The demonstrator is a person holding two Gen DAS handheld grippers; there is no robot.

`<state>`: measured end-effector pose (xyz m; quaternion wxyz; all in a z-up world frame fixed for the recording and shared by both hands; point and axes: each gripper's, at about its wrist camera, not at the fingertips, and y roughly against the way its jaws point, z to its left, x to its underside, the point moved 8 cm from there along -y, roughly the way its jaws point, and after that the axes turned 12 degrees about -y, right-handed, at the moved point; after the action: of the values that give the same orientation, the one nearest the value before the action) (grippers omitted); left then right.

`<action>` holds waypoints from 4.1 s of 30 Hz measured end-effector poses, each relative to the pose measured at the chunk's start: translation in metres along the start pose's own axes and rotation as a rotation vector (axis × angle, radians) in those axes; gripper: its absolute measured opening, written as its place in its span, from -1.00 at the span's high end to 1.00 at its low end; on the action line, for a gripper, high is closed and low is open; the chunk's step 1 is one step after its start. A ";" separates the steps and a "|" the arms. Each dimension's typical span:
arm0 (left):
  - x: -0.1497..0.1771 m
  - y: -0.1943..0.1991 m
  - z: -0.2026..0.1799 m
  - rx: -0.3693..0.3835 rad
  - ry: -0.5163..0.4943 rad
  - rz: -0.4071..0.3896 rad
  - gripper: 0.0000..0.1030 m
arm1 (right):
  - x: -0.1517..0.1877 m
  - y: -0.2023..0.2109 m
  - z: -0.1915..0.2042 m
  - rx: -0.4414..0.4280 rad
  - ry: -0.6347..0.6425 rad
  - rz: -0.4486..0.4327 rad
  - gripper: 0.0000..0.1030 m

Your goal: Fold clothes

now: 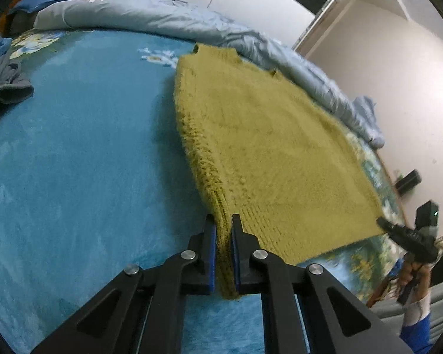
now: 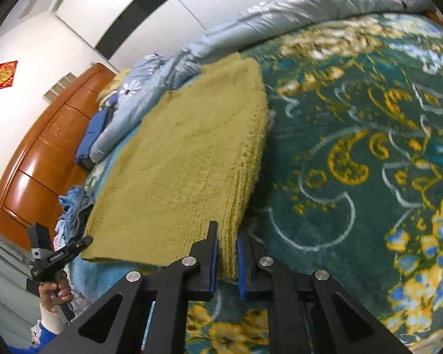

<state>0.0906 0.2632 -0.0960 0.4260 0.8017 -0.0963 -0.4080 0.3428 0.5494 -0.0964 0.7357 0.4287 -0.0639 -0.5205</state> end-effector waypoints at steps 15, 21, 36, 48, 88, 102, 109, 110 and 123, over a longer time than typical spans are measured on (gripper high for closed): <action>0.007 -0.011 0.004 -0.024 -0.067 0.019 0.53 | 0.004 -0.009 0.005 0.116 0.091 0.008 0.71; -0.001 0.002 0.012 -0.079 -0.069 -0.004 -0.13 | 0.004 -0.004 0.013 0.160 0.155 -0.014 0.62; -0.094 -0.004 0.032 -0.217 -0.286 0.028 -0.20 | -0.087 0.009 0.060 0.183 0.317 -0.112 -0.38; -0.272 -0.096 0.053 -0.088 -0.296 -0.021 -0.20 | -0.209 -0.123 0.121 0.205 0.457 -0.004 -0.46; -0.366 -0.180 0.053 -0.010 -0.352 -0.068 0.82 | -0.342 -0.214 0.119 0.108 0.277 -0.076 0.79; -0.265 0.013 -0.031 0.072 -0.507 -0.349 0.82 | -0.227 -0.029 0.151 -0.030 0.480 -0.242 0.79; -0.142 0.025 -0.045 0.046 -0.546 -0.289 0.81 | -0.121 0.001 0.091 -0.035 0.461 -0.194 0.79; -0.125 0.020 -0.044 0.050 -0.539 -0.265 0.81 | -0.106 0.002 0.080 -0.037 0.443 -0.183 0.79; -0.026 -0.010 -0.028 0.097 -0.356 -0.116 0.71 | -0.015 0.003 0.001 0.055 0.348 -0.085 0.79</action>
<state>0.0929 0.2993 -0.0799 0.3388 0.7406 -0.1435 -0.5622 0.3377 0.5618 -0.0880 0.7009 0.5344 0.0685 -0.4673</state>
